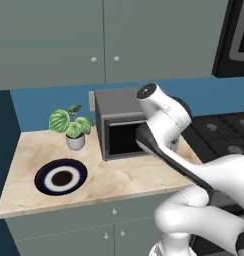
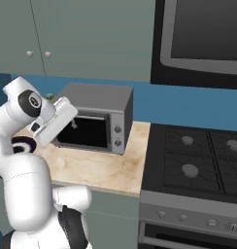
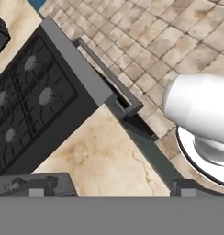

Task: Pick up the bagel from the plate, place it on the toaster oven rack, close the door, and set the timer.

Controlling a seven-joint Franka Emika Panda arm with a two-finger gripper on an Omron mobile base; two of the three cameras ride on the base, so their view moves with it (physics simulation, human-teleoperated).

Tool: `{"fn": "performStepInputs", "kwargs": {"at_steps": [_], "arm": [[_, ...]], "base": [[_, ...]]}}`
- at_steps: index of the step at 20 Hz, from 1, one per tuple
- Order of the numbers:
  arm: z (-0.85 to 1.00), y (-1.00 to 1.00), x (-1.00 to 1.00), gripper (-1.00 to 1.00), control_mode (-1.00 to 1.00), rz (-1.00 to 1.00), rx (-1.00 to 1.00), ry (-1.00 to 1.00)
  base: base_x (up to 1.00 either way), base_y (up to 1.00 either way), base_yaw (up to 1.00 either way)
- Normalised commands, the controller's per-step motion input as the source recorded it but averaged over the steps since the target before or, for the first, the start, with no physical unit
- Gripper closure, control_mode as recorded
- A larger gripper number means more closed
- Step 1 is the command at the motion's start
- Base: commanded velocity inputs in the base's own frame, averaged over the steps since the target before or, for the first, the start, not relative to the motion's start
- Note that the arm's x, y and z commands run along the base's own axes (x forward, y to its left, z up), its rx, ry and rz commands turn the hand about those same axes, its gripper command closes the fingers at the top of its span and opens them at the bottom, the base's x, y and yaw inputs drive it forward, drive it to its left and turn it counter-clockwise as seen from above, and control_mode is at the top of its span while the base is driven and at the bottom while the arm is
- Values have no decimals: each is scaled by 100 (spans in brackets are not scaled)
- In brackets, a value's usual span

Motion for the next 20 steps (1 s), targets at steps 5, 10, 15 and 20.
{"fn": "performStepInputs", "kwargs": {"at_steps": [5, 10, 15, 20], "arm": [[0, -64, -2, -100, -100, 59, -1, 13], [1, -13, 19, -100, -100, 9, 2, 1], [0, 0, 20, -100, -100, -68, 0, -1], [0, -1, 21, -100, -100, -93, 1, 0]], "base": [[0, 0, 0], [0, 0, 0], [0, 0, 0], [0, 0, 0]]}}
